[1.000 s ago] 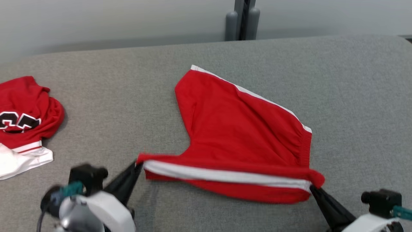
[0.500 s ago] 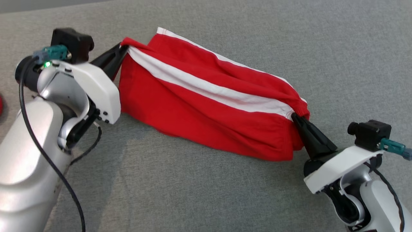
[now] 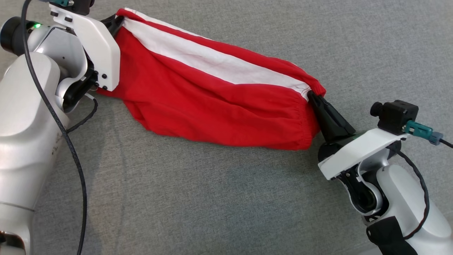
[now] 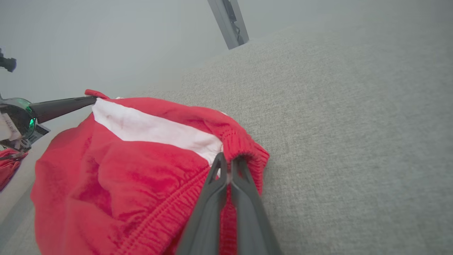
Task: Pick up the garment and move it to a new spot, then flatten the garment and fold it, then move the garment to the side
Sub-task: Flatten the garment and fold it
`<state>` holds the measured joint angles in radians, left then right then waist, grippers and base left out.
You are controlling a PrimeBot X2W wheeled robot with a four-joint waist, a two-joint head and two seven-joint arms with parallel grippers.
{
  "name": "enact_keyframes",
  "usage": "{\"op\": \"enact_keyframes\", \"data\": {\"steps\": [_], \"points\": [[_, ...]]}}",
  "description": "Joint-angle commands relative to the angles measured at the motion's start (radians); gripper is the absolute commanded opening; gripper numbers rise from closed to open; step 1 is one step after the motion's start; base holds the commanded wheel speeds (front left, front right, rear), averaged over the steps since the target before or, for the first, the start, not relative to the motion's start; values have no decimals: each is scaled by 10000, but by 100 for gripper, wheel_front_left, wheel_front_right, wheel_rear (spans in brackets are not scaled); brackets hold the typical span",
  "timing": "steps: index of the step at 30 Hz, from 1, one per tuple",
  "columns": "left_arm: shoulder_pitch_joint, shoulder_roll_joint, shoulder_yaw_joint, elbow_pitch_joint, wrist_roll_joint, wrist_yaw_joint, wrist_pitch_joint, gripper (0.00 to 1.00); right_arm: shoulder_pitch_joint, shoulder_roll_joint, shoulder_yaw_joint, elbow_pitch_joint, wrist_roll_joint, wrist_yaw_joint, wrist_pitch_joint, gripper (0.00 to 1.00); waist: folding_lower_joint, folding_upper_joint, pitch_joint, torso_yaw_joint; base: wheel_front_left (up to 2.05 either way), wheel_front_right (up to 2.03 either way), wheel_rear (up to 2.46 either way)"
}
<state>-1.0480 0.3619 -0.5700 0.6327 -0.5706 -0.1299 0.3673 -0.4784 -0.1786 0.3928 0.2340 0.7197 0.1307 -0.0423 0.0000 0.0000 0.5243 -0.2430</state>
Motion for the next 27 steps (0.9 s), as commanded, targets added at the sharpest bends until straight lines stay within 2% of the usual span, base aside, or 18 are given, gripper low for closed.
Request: {"op": "enact_keyframes", "data": {"steps": [1, 2, 3, 4, 5, 6, 13, 16, 20, 23, 27], "points": [[-281, 56, -95, 313, -193, 7, -178, 0, -177, -94, 126, 109, 150, 1, -138, 0, 0, 0, 54, -75, 0, 0, 0], [-325, 20, -152, 515, -307, 7, -205, 12, -228, -93, 267, 134, 296, 1, -109, 0, 0, 0, 65, -82, 0, 0, 0], [-379, 12, -206, 710, -368, 6, -268, 39, -283, -118, 363, 109, 418, 1, -192, 0, 0, 0, 78, -83, 0, 0, 0], [-439, 1, -240, 852, -441, 6, -377, 100, -312, -190, 416, 112, 506, 1, -259, 0, 0, 0, 77, -78, 0, 0, 0], [-490, -17, -287, 962, -507, 6, -472, 100, -297, -229, 536, 112, 641, 1, -271, 38, 0, 0, 75, -64, 0, 0, 0], [-525, -20, -315, 1072, -565, 5, -604, 100, -290, -293, 600, 88, 726, 1, -344, 100, 0, 0, 68, -46, 0, 0, 0], [76, 108, -1, 1140, -864, 41, -2131, 100, 228, -887, 600, -179, 779, 1, -912, 100, 0, 0, -190, 219, 0, 0, 0], [591, 200, 309, 849, -973, 310, -3073, 100, 664, -1161, 366, -419, 557, 1, -1232, 100, 0, 0, -359, 421, 0, 0, 0], [1648, 229, 843, 60, -1107, 1098, -4418, 100, 1321, -1212, -337, -800, 50, 1, -1720, 100, 0, 0, -598, 707, 0, 0, 0], [2606, 220, 1182, -842, -1185, 1748, -5272, 100, 1813, -964, -1095, -1128, -589, 1, -2013, 100, 0, 0, -836, 913, 0, 0, 0], [3984, 263, 1409, -2342, -1022, 2592, -5888, 100, 2319, -530, -2002, -1520, -1779, 1, -2192, 100, 0, 0, -1165, 1125, 0, 0, 0]]}}
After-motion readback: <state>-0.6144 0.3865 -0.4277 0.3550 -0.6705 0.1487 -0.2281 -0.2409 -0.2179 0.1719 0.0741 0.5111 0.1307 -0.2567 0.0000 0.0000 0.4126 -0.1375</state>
